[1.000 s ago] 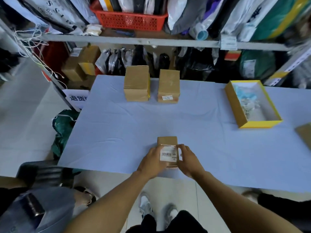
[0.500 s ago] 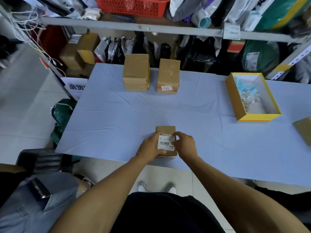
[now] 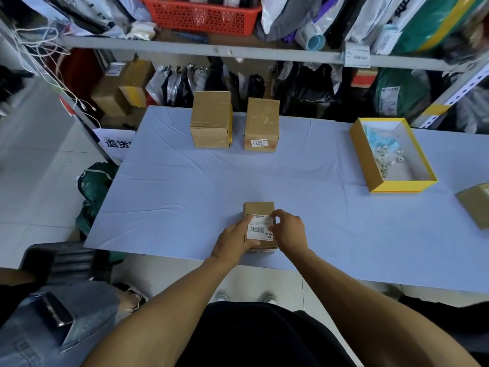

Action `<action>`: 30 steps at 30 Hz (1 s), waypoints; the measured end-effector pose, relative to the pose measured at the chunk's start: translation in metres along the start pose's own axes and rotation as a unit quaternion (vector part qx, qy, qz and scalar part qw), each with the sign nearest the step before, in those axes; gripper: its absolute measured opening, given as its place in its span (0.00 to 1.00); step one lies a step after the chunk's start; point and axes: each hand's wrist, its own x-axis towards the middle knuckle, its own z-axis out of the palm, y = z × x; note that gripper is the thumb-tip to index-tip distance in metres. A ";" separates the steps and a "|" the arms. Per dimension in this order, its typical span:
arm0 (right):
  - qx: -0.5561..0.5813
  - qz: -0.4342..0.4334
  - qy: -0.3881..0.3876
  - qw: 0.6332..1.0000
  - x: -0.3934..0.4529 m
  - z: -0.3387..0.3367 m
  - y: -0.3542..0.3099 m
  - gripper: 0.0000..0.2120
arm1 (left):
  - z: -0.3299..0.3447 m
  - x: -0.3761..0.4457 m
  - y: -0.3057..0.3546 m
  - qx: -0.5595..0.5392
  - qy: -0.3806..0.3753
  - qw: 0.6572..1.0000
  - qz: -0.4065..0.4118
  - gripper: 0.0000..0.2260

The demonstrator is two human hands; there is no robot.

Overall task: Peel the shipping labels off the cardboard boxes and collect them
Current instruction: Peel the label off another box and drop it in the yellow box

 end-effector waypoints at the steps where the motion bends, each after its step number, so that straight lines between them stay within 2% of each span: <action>1: -0.006 0.000 -0.002 1.000 0.000 -0.001 -0.001 0.11 | 0.000 0.000 0.000 0.001 0.000 1.000 0.005 0.33; 10: 0.022 0.018 -0.004 1.000 0.000 -0.002 0.002 0.11 | 0.001 0.000 0.001 0.006 -0.004 1.000 0.010 0.37; 17: 0.034 0.061 0.022 0.997 0.010 -0.005 -0.007 0.03 | -0.006 0.006 0.002 0.049 -0.022 0.999 0.010 0.39; 22: 0.026 0.083 0.009 0.996 0.015 -0.003 -0.010 0.05 | -0.010 0.010 0.006 0.086 -0.031 0.996 0.013 0.38; 25: 0.006 0.058 0.035 0.998 0.012 -0.002 -0.008 0.05 | -0.011 0.012 0.009 0.094 -0.033 0.995 0.020 0.35; 30: -0.095 0.028 0.004 0.995 0.016 -0.005 -0.015 0.07 | -0.012 0.013 0.009 0.092 -0.036 0.995 0.017 0.35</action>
